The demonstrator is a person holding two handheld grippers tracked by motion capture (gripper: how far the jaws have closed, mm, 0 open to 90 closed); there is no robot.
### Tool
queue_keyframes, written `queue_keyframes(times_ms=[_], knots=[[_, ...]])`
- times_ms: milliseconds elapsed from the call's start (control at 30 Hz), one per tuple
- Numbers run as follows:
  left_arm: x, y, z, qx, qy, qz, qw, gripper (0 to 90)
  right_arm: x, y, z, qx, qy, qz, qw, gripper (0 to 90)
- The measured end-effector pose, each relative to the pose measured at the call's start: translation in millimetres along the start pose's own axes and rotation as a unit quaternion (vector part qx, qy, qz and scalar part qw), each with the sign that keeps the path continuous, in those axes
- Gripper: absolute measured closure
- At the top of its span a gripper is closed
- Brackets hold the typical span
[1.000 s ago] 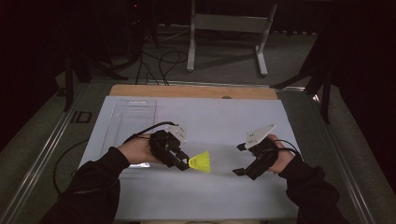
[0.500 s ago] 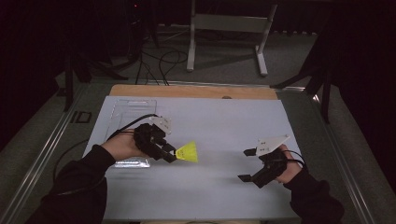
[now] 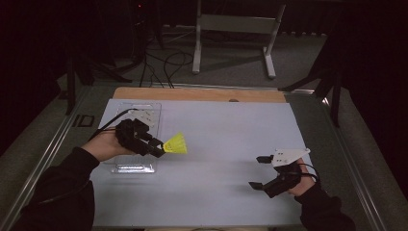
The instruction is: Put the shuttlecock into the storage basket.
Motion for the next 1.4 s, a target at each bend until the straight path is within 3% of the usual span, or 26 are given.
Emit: queue_keyframes(times_ms=[333, 700, 867, 900, 1033, 1133, 1167, 1400], knots=[[21.0, -11.7, -25.8, 0.042, 0.023, 0.028, 0.9984, 65.7, 2.0, -2.6, -5.5, -0.004, 0.007, -0.009, 0.9999, 9.6], [41.7, -18.8, -58.1, 0.092, 0.030, 0.070, 0.9929, 65.7, 2.1, -5.4, -11.9, -0.006, 0.015, -0.013, 0.9998, 9.6], [50.2, -19.3, -70.5, 0.123, 0.035, 0.088, 0.9879, 65.7, 4.0, -5.2, -15.5, -0.012, 0.033, -0.021, 0.9992, 9.6], [52.0, -19.2, -73.2, 0.127, 0.036, 0.100, 0.9862, 65.7, 4.1, -5.2, -16.3, -0.011, 0.036, -0.024, 0.9990, 9.6], [54.3, -18.8, -81.0, 0.146, 0.034, 0.106, 0.9831, 65.7, 3.6, -5.7, -20.6, -0.012, 0.046, -0.038, 0.9982, 9.6], [54.4, -19.4, -87.4, 0.160, 0.032, 0.113, 0.9800, 65.7, 3.9, -5.7, -22.9, -0.015, 0.050, -0.035, 0.9980, 9.7], [53.8, -19.1, -89.5, 0.167, 0.032, 0.121, 0.9779, 65.7, 4.3, -6.1, -23.6, -0.017, 0.052, -0.036, 0.9978, 9.6], [48.3, -17.5, -101.3, 0.192, 0.030, 0.140, 0.9710, 65.6, 4.7, -7.1, -29.0, -0.017, 0.065, -0.057, 0.9961, 9.6]])
Point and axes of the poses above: each handheld gripper's, and its own axes: x roughly backward along the jaws, z roughly out of its top, y roughly to its right, the point moved 1 cm from there along -x, roughly forward along the jaws, and after that the axes turned 2 degrees about -x, right-handed, at the moved point
